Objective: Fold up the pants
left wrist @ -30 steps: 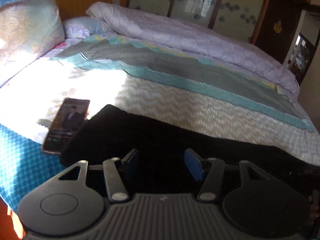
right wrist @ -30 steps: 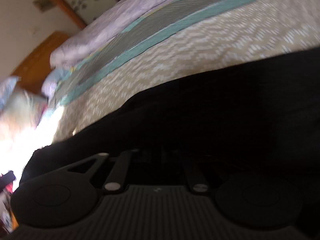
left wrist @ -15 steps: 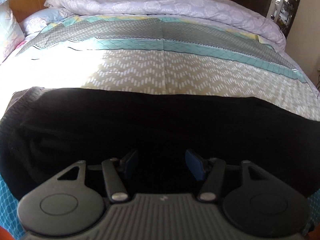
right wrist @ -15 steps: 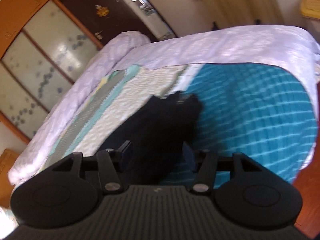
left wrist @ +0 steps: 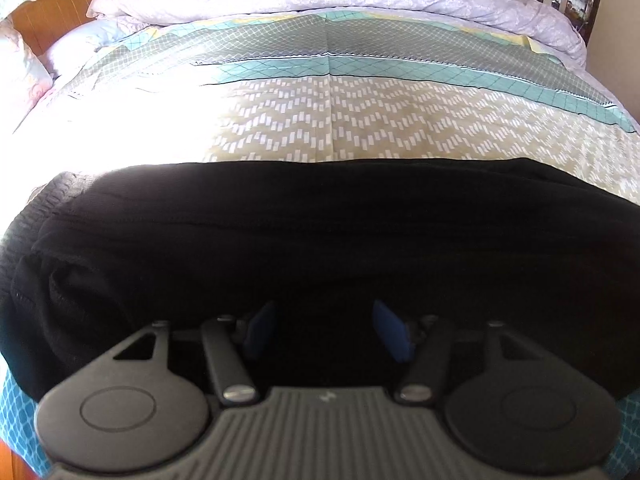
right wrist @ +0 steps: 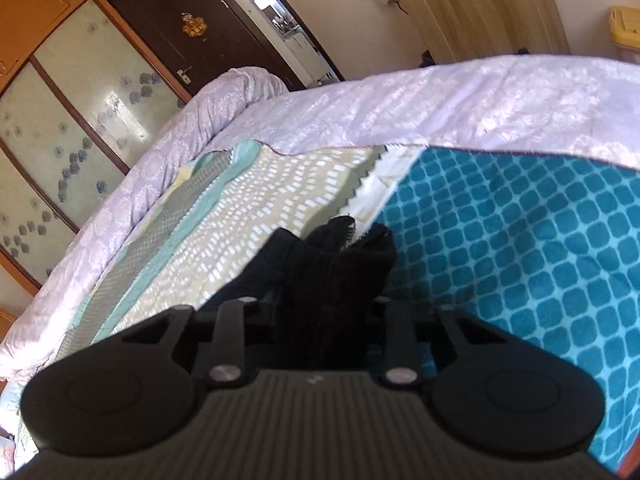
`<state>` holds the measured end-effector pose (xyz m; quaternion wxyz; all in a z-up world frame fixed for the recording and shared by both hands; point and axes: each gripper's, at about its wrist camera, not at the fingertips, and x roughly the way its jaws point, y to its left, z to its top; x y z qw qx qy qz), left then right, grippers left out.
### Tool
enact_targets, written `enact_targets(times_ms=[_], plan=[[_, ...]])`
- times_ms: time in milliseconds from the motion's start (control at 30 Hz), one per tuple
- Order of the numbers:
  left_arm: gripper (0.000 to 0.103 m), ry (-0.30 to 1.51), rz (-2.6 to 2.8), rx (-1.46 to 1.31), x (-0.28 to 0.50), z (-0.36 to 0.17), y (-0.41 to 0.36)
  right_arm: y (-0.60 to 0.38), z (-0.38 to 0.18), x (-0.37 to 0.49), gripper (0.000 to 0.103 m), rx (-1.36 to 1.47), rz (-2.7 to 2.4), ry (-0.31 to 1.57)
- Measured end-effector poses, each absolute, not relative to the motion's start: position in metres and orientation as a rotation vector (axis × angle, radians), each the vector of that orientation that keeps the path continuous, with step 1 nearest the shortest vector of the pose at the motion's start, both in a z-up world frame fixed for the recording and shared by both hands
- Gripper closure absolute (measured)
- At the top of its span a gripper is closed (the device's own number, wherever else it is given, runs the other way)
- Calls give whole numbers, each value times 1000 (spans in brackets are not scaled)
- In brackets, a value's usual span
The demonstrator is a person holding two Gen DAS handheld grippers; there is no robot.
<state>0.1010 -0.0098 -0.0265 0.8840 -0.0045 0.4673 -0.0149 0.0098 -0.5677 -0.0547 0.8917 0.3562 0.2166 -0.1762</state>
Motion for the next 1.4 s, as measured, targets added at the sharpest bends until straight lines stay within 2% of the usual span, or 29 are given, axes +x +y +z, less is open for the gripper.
enact_targets(times_ms=[33, 67, 300, 467, 533, 567, 633, 667, 733, 900, 967, 1067, 1167, 1233, 1300, 1367, 1400], plan=[[46, 967, -39, -23, 98, -25, -8, -560, -45, 8, 84, 703, -355, 431], [46, 959, -48, -34, 94, -23, -6, -552, -36, 7, 86, 674, -339, 420], [46, 851, -122, -73, 57, -3, 14, -448, 27, 19, 89, 322, -101, 392], [46, 825, -159, -94, 27, 5, 38, -348, 8, 35, 88, 91, 100, 488], [45, 841, -166, -106, 18, 2, 47, -311, -17, 44, 79, 1, 157, 584], [45, 845, -162, -110, 14, 2, 51, -297, -32, 50, 63, -44, 201, 657], [45, 848, -158, -126, 7, 1, 60, -277, -50, 51, 54, -139, 216, 738], [45, 848, -159, -137, 5, 2, 63, -267, -48, 43, 47, -194, 196, 712], [45, 847, -160, -158, 2, 1, 71, -265, -38, 29, 43, -197, 224, 686], [45, 855, -155, -186, 6, -2, 76, -276, -1, -7, 49, -116, 267, 621], [45, 848, -152, -185, 6, 0, 76, -291, 8, -8, 66, -63, 241, 596], [45, 834, -137, -185, -1, 4, 84, -314, 9, 2, 72, 27, 168, 579], [45, 826, -110, -192, -6, 7, 96, -329, -21, 30, 72, 118, 104, 670], [45, 825, -88, -218, -12, 9, 113, -328, -55, 49, 70, 114, 83, 814], [43, 814, -48, -252, -19, 12, 132, -327, -50, 45, 70, 140, 68, 789], [37, 788, 18, -295, -26, 15, 157, -324, -31, 36, 72, 184, 43, 738], [29, 775, 54, -328, -27, 15, 171, -321, -22, 30, 72, 190, 58, 695]])
